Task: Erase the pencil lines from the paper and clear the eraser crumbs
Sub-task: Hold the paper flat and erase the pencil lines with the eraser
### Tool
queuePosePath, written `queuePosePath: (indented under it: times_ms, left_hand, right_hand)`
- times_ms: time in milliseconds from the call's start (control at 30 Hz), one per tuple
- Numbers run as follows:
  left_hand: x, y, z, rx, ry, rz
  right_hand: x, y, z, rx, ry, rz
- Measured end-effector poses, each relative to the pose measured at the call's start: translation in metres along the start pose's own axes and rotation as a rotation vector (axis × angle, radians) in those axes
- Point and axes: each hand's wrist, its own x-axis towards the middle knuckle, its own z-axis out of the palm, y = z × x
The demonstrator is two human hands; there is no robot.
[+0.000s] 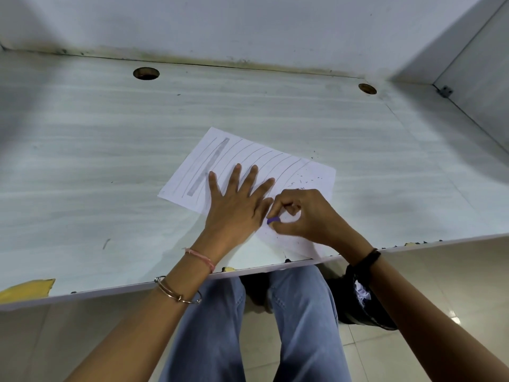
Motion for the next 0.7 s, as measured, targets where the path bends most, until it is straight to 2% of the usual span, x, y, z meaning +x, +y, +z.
queuePosePath:
  times_ms: [67, 100, 200, 233, 333, 367, 467, 533, 600, 633, 700]
  left_hand:
    - [-0.0005, 0.0, -0.0003, -0.019, 0.002, -0.006]
    - [-0.0006, -0.0001, -0.0004, -0.017, 0.002, -0.005]
    - [-0.0002, -0.0007, 0.0, 0.004, 0.0, 0.002]
    - [-0.0002, -0.0005, 0.0001, 0.003, -0.001, 0.001]
    - [-0.0005, 0.0, -0.0011, -0.014, -0.001, -0.005]
    - [-0.0007, 0.0002, -0.0019, -0.016, -0.001, -0.006]
    - [-0.0001, -0.0006, 0.0002, -0.018, -0.001, -0.003]
    - [0.0003, -0.0007, 0.0023, -0.02, 0.017, -0.002]
    - [0.0003, -0.0001, 0.0028, -0.018, 0.025, -0.001]
    - [0.0004, 0.0, 0.003, -0.016, 0.026, 0.0]
    - [0.0004, -0.0002, 0.003, -0.026, 0.018, -0.006]
  right_hand:
    - [-0.0033, -0.0005, -0.0013, 0.0, -0.143, -0.028]
    - [-0.0033, -0.0002, -0.0021, -0.004, -0.156, -0.021]
    - [0.0014, 0.0012, 0.0001, 0.011, 0.038, 0.036]
    - [0.0014, 0.001, 0.0009, 0.012, 0.055, 0.035]
    - [-0.0025, 0.0016, -0.0011, 0.0, -0.142, -0.01]
    - [-0.0021, 0.0027, -0.0024, -0.006, -0.153, -0.003]
    - [0.0031, 0.0044, -0.0006, -0.001, 0.063, 0.043]
    - [0.0021, 0.0014, 0.0009, -0.009, 0.048, 0.019]
    - [-0.002, -0.0007, -0.001, -0.011, -0.096, -0.01]
    - [-0.0015, 0.0002, -0.0026, -0.019, -0.108, -0.005]
    - [0.0032, 0.0072, -0.0028, -0.018, 0.042, 0.048]
